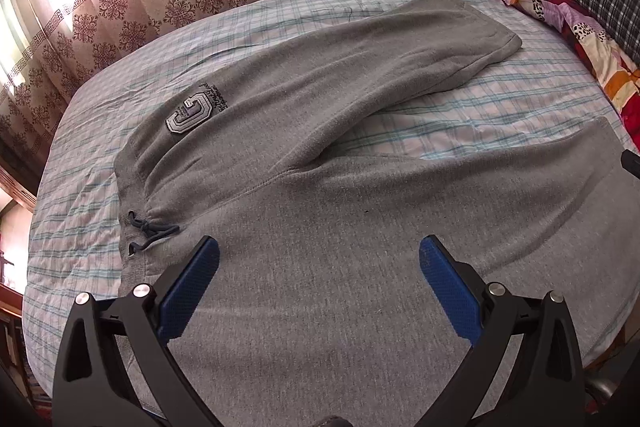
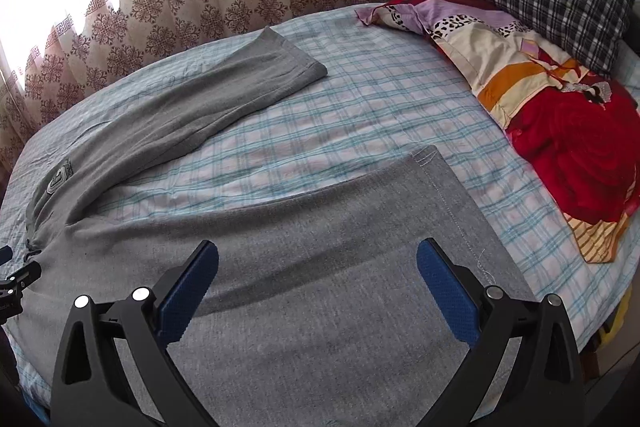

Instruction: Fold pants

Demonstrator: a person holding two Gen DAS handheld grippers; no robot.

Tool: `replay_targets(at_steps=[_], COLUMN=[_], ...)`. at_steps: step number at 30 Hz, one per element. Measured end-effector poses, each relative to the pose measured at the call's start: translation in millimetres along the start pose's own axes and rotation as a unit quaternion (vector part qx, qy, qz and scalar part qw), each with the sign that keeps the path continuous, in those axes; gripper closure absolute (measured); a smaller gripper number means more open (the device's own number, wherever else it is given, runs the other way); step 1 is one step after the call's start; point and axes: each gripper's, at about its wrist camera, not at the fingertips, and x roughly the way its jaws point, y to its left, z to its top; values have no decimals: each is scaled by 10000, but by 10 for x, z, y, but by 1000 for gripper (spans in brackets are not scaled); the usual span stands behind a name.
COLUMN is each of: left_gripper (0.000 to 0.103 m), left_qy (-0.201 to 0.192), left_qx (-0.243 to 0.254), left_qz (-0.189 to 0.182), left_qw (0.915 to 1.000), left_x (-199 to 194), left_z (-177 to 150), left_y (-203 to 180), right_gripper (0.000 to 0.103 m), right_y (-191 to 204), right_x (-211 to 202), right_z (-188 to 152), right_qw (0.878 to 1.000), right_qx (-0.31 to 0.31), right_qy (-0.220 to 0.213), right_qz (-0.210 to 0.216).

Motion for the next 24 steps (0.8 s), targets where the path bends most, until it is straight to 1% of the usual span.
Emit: replay_targets(at_steps=[3,5,8,13,16,17,18,19,20,22,24], left_gripper=[2,2,2,2,2,5,12,15,18,20,21], left_qy=[147,222,332,605,710,746,787,842,889,923,895], left_qx=[-91,-165,-295,-600,-750,-801,-862,-936,-1012,-1096,-1082], left_qz=[-17,37,100,201,259,283,267,214,160,133,157], left_qw=[9998,9996,9990,9962,9943,9936,9928,9918,9907,9896,9900], left_x=[172,272,430,708,837,873,909,949,988,1044,1067], left_z=[39,57,86,111,125,129,131,130,127,127,142], left_y=[38,77,168,362,473,502,534,566,597,629,625], right_gripper=[5,5,5,5,5,5,5,5,6,9,23], right_y=[-186,-308,-498,-772,-862,-891,-916,-928,-932,-908,-852], right_x=[194,325,542,891,1034,1082,1130,1165,1196,1230,1224], right_z=[104,186,309,489,576,597,613,615,615,614,610], right_qw=[9998,9993,9986,9959,9949,9944,9940,9936,9933,9941,9954], right_qx=[69,128,283,686,739,771,806,839,857,762,543], right_qy=[37,64,176,545,594,627,673,712,738,720,661], right_qz=[-196,-335,-415,-241,-349,-358,-318,-265,-253,-284,-439])
